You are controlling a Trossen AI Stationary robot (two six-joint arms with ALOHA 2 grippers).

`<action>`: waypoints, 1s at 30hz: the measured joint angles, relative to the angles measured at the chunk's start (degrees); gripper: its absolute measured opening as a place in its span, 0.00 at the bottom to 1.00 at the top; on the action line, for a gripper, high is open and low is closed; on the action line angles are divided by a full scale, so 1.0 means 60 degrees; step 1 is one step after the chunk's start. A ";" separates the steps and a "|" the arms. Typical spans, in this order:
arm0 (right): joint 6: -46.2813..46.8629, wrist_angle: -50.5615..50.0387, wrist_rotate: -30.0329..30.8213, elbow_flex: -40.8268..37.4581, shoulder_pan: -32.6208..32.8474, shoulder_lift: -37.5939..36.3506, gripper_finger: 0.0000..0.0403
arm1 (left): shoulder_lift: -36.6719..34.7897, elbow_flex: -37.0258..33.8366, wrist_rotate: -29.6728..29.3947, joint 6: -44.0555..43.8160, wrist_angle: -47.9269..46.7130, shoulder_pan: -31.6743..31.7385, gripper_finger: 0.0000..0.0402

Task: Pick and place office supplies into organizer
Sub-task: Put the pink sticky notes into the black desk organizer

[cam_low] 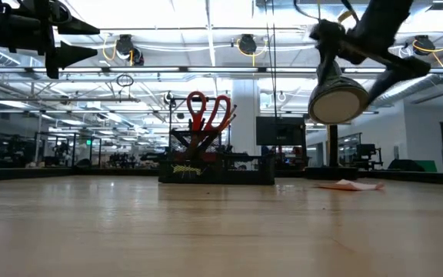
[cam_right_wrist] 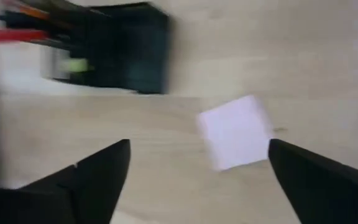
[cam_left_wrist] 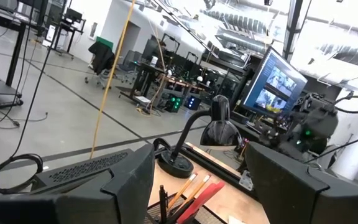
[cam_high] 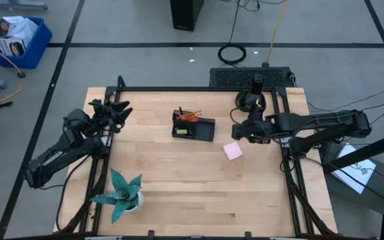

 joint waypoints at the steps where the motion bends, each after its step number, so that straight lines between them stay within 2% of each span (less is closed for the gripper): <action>1: -0.0214 -0.0238 -0.0078 0.0001 -0.0046 0.0071 0.96 | 0.0002 0.0000 0.0004 0.0000 0.0000 0.0000 0.64; 6: -0.0297 -0.1142 -0.1043 0.0003 -0.0306 0.0868 0.99 | 0.0000 0.0000 0.0000 0.0000 0.0000 -0.0004 0.64; 11: -0.2125 -0.0858 -0.1574 0.0481 -0.0529 0.2079 0.99 | 0.0003 0.0000 -0.0008 0.0000 0.0000 0.0000 0.64; 16: -0.3018 -0.1476 -0.1210 0.1109 -0.0713 0.3182 0.99 | 0.0001 0.0000 -0.0011 0.0004 0.0000 -0.0004 0.64; 26: -0.4300 -0.0572 -0.1600 0.1111 -0.0707 0.4337 0.99 | 0.0002 0.0000 -0.0016 0.0004 0.0002 -0.0004 0.64; 30: -0.4372 -0.0371 -0.1752 0.1110 -0.0639 0.4773 0.99 | 0.0004 0.0000 -0.0015 0.0006 0.0003 0.0000 0.64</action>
